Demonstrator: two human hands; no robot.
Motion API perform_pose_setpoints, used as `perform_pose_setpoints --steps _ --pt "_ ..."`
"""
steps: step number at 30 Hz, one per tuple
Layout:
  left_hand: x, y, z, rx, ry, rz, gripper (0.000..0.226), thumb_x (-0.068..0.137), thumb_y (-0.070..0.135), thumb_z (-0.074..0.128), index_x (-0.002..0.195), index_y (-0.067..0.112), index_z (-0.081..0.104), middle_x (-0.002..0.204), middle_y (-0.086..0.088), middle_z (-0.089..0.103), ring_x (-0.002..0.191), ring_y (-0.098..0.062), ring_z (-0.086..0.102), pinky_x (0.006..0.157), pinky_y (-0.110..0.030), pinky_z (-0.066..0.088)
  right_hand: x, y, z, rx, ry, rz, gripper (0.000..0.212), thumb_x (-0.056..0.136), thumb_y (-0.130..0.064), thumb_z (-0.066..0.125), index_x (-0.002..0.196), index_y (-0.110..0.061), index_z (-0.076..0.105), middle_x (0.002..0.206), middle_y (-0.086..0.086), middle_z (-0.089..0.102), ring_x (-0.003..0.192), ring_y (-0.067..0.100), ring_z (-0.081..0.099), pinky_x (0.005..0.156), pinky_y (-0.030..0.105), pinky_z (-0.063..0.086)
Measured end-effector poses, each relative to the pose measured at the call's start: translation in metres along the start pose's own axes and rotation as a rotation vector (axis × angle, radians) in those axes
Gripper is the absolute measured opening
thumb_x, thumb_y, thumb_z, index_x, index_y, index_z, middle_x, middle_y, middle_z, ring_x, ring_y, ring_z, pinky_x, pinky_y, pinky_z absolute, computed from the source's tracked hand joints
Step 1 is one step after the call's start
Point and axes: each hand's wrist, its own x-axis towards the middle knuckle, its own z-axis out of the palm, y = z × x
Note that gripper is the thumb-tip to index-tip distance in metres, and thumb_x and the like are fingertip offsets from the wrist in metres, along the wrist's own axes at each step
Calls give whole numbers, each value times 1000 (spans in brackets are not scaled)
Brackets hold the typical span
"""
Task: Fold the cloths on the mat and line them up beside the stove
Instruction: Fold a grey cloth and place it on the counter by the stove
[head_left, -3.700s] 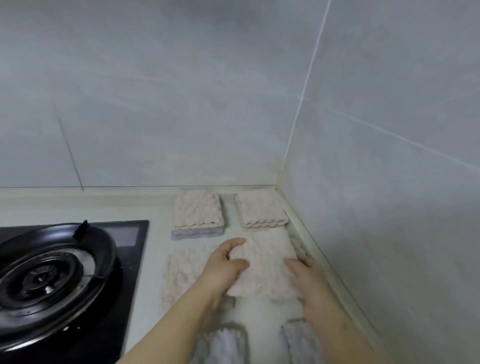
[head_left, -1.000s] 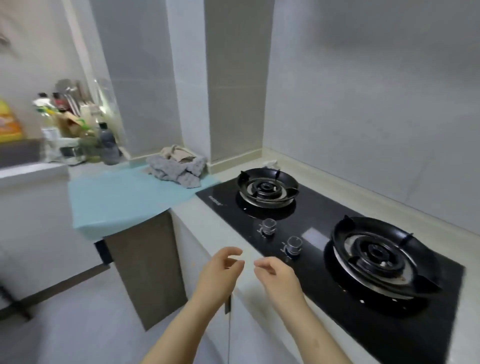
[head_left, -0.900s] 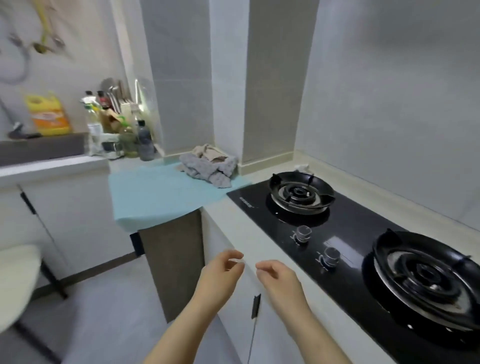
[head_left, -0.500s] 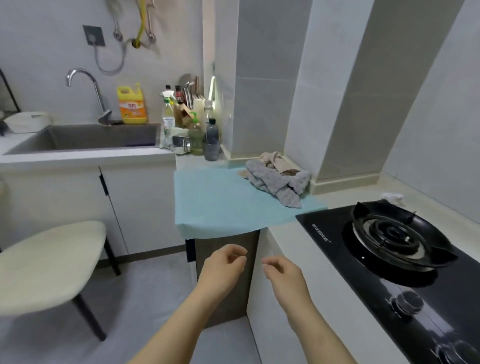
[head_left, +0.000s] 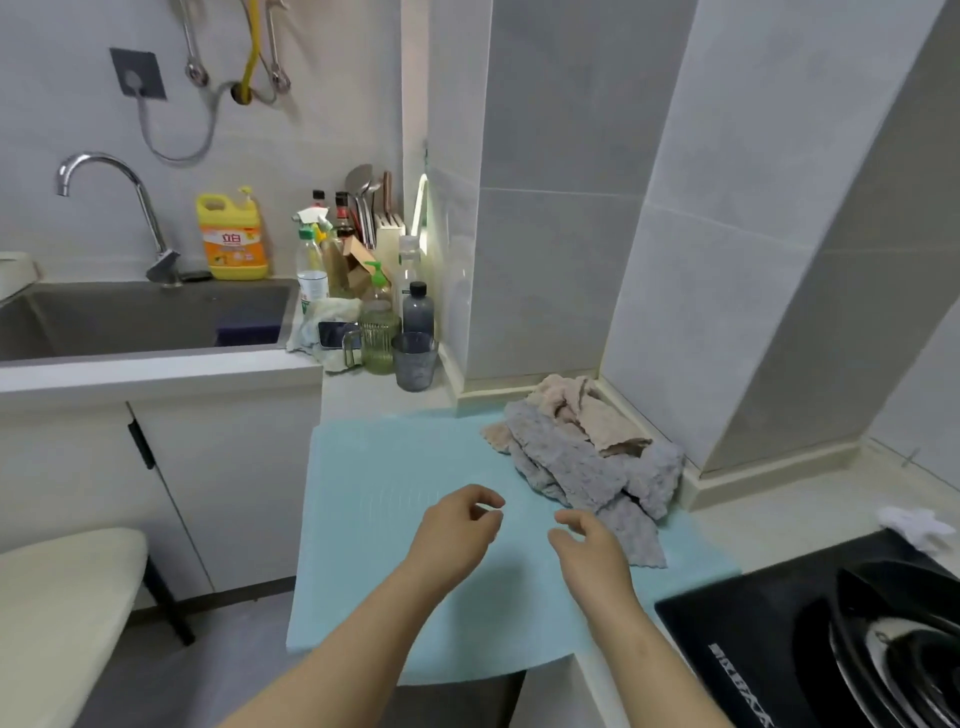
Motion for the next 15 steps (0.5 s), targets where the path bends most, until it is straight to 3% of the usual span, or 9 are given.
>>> perform_pose_setpoints --steps 2,4,7,11,13,15 --pt "24 -2 -5 -1 -18 -7 18 88 18 49 100 25 61 85 3 64 93 -23 65 67 -23 46 25 0 7 -10 72 33 26 91 -12 50 115 -18 55 119 2 52 78 11 53 61 22 42" --pt "53 -6 -11 5 -45 -2 17 89 18 49 100 26 60 86 3 64 93 -23 66 66 -23 47 52 0 17 -14 119 55 24 89 -13 52 112 -19 55 120 3 55 88 18 56 71 27 45" --pt "99 -13 -16 36 -102 16 16 90 19 49 99 27 59 89 2 65 92 -23 66 64 -24 46 82 -10 33 -49 156 54 32 89 -14 53 121 -16 56 114 -4 55 100 15 51 82 28 40" --pt "171 -16 -23 98 -244 108 12 90 21 50 92 29 58 81 2 63 77 -18 60 64 -23 44 126 -19 61 -322 448 16 48 83 -18 61 129 -22 51 140 1 43 127 25 38 108 36 30" --pt "205 -18 -29 124 -333 163 9 90 24 52 89 29 60 81 0 64 77 -16 58 68 -24 44 144 -18 73 -362 522 96 43 83 -21 62 124 -25 54 134 3 47 122 28 39 101 33 32" --pt "236 -23 -36 164 -453 210 13 89 24 51 92 28 63 87 -2 68 81 -17 60 71 -25 45 157 -18 86 -325 623 160 24 84 -21 62 107 -23 63 120 4 57 112 28 45 88 29 34"
